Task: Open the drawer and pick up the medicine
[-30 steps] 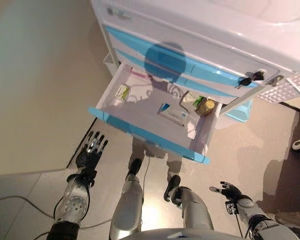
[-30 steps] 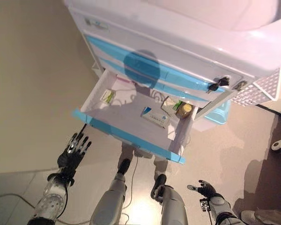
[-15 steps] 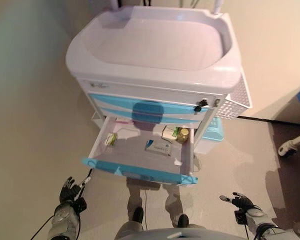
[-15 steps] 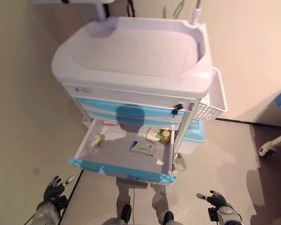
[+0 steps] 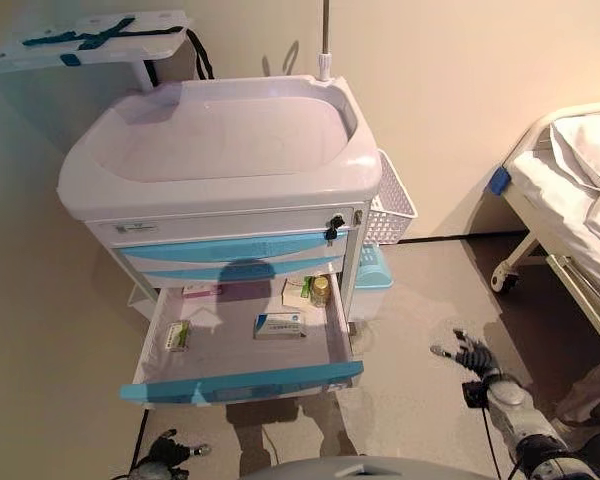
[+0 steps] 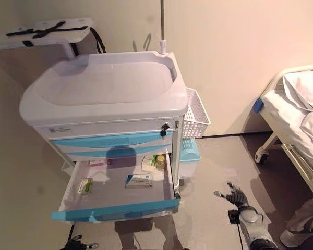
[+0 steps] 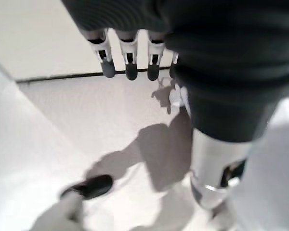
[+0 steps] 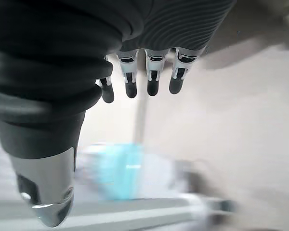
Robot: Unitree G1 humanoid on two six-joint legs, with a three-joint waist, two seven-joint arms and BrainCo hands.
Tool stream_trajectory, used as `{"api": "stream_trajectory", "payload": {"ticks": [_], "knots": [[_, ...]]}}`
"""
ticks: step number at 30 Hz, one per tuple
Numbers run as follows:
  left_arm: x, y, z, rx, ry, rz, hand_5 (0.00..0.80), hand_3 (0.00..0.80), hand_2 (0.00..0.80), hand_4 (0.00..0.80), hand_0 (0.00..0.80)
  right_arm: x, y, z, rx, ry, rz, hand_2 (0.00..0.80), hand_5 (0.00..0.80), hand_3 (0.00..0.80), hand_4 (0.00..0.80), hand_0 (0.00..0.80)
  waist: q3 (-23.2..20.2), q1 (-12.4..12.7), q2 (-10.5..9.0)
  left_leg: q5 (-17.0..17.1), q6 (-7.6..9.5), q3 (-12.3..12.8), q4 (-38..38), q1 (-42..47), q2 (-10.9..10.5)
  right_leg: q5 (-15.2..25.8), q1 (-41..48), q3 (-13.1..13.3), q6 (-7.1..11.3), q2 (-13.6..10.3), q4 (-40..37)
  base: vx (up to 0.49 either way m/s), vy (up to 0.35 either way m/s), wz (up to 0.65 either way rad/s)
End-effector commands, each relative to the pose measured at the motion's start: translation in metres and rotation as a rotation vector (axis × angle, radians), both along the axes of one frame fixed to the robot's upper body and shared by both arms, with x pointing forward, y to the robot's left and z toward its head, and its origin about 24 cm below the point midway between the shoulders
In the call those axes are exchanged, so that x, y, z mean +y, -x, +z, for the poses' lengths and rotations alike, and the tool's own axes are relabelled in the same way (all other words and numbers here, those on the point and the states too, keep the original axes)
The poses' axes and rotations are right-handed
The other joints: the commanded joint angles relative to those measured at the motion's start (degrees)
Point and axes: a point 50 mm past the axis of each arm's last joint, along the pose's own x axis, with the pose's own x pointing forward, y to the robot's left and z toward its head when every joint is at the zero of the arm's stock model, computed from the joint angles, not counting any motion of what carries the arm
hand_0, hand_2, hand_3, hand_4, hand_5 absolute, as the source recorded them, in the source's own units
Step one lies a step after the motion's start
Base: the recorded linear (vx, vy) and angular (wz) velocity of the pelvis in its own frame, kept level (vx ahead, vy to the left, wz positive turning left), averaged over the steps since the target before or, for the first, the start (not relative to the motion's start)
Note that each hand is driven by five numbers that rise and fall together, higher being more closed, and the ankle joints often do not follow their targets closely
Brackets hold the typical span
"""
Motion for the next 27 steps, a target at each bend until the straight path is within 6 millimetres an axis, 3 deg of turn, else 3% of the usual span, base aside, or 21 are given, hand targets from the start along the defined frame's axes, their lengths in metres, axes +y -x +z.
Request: {"api": "stream_trajectory", "payload": {"ticks": [1,2,4,6,7,10,11,21,27], "knots": [[0.014,-0.004,0.005,0.044,-0.105,-0.137,0.000,0.000,0.000,0.000,0.000,0.000,-0.023,0.031,-0.187,-0.008,0.007,0.000,0.000,0.000,0.000,0.000,-0.38,0.99,-3.97,-0.23,2.02,-0.86,0.77,-2.97,-3.59,-0.30,-0.56,-0.80,3.86,-1.45,1.97,0.007,0.011,-0.03],[0.012,-0.009,0.006,0.044,-0.132,-0.224,0.000,0.000,0.000,0.000,0.000,0.007,-0.032,0.050,-0.278,-0.005,0.058,0.000,0.000,0.000,0.000,0.000,-0.29,1.08,-4.12,-0.38,2.11,-0.78,0.86,-2.83,-3.59,-0.37,-0.52,-0.78,3.92,-1.43,2.03,0.000,0.000,0.00],[0.010,-0.011,0.006,0.048,-0.139,-0.274,0.000,0.000,0.000,0.000,0.000,0.012,-0.038,0.061,-0.325,0.001,0.090,0.000,0.000,0.000,0.000,0.000,-0.26,1.17,-4.19,-0.45,2.12,-0.75,0.86,-2.74,-3.61,-0.45,-0.51,-0.77,3.96,-1.46,2.09,0.005,0.013,-0.08],[0.012,-0.012,0.007,0.047,-0.147,-0.278,0.000,0.000,0.000,0.000,0.000,0.018,-0.044,0.075,-0.389,0.006,0.125,0.000,0.000,0.000,0.000,0.000,-0.14,1.37,-4.40,-0.56,2.20,-0.76,0.90,-2.67,-3.69,-0.44,-0.46,-0.80,3.98,-1.55,2.19,0.017,0.015,-0.06],[0.012,-0.009,0.006,0.052,-0.143,-0.257,0.000,0.000,0.000,0.000,0.000,0.027,-0.050,0.095,-0.472,0.007,0.176,0.000,0.000,0.000,0.000,0.000,-0.08,1.56,-4.74,-0.62,2.27,-0.88,0.95,-2.62,-3.70,-0.60,-0.35,-0.90,3.97,-1.63,2.28,0.000,0.000,0.00],[0.011,-0.010,0.006,0.050,-0.145,-0.276,0.000,0.000,0.000,0.000,0.000,0.033,-0.053,0.107,-0.523,0.005,0.199,0.000,0.000,0.000,0.000,0.000,0.24,1.82,-5.01,-0.71,2.38,-1.09,1.00,-2.59,-3.75,-0.69,-0.26,-1.07,4.00,-1.71,2.35,0.011,0.003,-0.01],[0.011,-0.011,0.007,0.050,-0.150,-0.281,0.000,0.000,0.000,0.000,0.000,0.043,-0.058,0.124,-0.593,0.002,0.248,0.000,0.000,0.000,0.000,0.000,0.69,2.16,-5.33,-0.72,2.43,-1.36,1.18,-2.86,-3.76,-0.81,-0.58,-1.21,4.01,-1.75,2.63,0.000,0.000,0.00],[0.020,-0.005,0.008,0.069,-0.178,-0.260,0.000,0.000,0.000,0.000,0.000,0.087,-0.062,0.152,-0.710,-0.064,0.447,0.000,0.000,0.000,0.000,0.000,1.48,3.92,-6.75,-0.59,2.52,-2.40,0.93,-3.08,-3.96,-0.94,-0.37,-2.26,4.11,-2.02,2.60,0.008,-0.002,0.02],[0.024,-0.004,0.010,0.063,-0.193,-0.242,0.000,0.000,0.000,0.000,0.000,0.107,-0.062,0.152,-0.699,-0.082,0.542,0.000,0.000,0.000,0.000,0.000,1.74,4.43,-7.04,-0.55,2.50,-2.87,0.86,-3.17,-4.03,-1.20,-0.32,-2.78,4.06,-2.11,2.86,0.015,0.000,0.07]]}}
